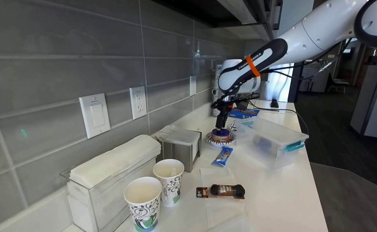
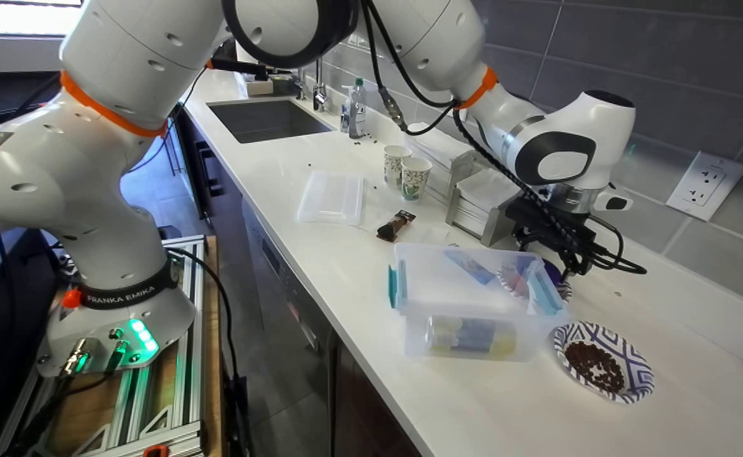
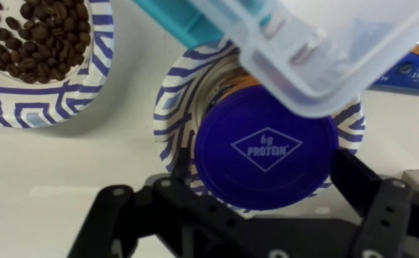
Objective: Move the tin out of the bowl and place it in the tote
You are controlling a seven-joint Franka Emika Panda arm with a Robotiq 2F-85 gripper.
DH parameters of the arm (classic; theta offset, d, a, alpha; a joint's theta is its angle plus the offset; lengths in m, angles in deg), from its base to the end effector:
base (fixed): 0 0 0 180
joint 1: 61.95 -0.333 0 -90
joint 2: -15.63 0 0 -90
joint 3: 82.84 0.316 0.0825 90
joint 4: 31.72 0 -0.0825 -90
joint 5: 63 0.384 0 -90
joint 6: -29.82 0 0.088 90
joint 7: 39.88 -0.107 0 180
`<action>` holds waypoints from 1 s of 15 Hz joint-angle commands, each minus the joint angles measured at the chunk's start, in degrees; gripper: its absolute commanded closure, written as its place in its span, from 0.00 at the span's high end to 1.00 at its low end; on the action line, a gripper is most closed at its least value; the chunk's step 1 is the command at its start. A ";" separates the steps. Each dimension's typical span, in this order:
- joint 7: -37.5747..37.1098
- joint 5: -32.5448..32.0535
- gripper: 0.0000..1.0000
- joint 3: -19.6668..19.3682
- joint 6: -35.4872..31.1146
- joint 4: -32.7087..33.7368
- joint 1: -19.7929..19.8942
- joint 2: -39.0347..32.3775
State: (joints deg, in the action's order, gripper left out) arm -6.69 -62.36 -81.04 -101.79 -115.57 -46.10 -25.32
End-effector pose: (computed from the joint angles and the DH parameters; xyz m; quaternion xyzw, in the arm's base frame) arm 0.7090 -0.1817 0.2706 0.9855 0.1581 0.0603 0.0106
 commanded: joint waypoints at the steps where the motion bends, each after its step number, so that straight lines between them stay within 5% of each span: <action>1: 2.78 2.40 1.00 1.82 -1.37 0.14 1.58 -0.68; 15: 4.65 0.74 1.00 0.76 -3.84 -0.51 0.65 -0.96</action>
State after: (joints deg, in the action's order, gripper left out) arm -3.56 -60.94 -80.12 -103.04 -115.71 -45.37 -25.60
